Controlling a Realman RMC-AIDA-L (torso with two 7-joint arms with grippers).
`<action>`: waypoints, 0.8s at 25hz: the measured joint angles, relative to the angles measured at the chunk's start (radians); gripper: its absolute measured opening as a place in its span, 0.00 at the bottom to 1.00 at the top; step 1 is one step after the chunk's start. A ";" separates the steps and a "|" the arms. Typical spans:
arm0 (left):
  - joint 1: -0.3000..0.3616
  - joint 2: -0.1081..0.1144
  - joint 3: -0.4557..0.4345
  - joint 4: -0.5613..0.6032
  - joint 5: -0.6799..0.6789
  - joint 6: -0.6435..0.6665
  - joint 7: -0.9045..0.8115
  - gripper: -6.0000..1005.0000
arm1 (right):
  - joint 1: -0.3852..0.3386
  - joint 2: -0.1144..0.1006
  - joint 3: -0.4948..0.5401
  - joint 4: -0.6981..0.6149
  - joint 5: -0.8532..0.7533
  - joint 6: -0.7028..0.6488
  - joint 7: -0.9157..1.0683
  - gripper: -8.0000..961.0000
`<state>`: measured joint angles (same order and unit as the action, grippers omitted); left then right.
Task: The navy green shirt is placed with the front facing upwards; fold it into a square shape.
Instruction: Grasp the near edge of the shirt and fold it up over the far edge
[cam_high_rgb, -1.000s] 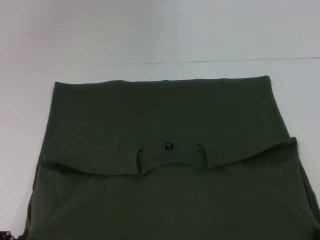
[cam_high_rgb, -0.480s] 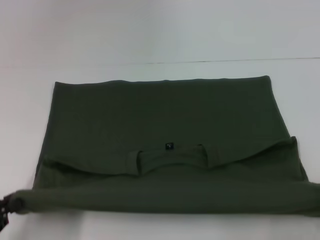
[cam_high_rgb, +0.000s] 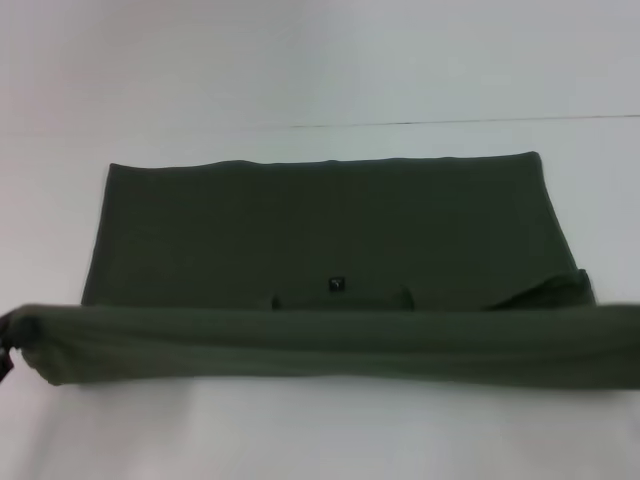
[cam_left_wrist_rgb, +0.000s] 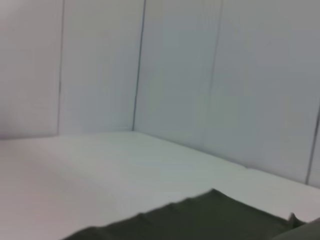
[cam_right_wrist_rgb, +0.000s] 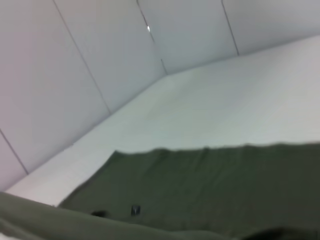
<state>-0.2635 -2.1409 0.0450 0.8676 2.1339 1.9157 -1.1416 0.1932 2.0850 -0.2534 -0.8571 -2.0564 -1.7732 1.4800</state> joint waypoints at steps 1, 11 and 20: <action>-0.005 -0.002 0.000 -0.001 -0.009 -0.012 -0.009 0.07 | 0.016 0.000 0.012 0.000 0.000 0.000 0.008 0.05; -0.108 -0.021 0.001 -0.067 -0.032 -0.225 -0.059 0.07 | 0.203 0.005 0.060 0.077 -0.001 0.143 0.038 0.05; -0.242 -0.022 0.011 -0.164 -0.032 -0.507 -0.077 0.07 | 0.342 0.006 -0.054 0.191 -0.001 0.498 0.034 0.07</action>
<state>-0.5058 -2.1628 0.0563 0.7031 2.1014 1.4084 -1.2187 0.5353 2.0906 -0.3069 -0.6661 -2.0575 -1.2751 1.5136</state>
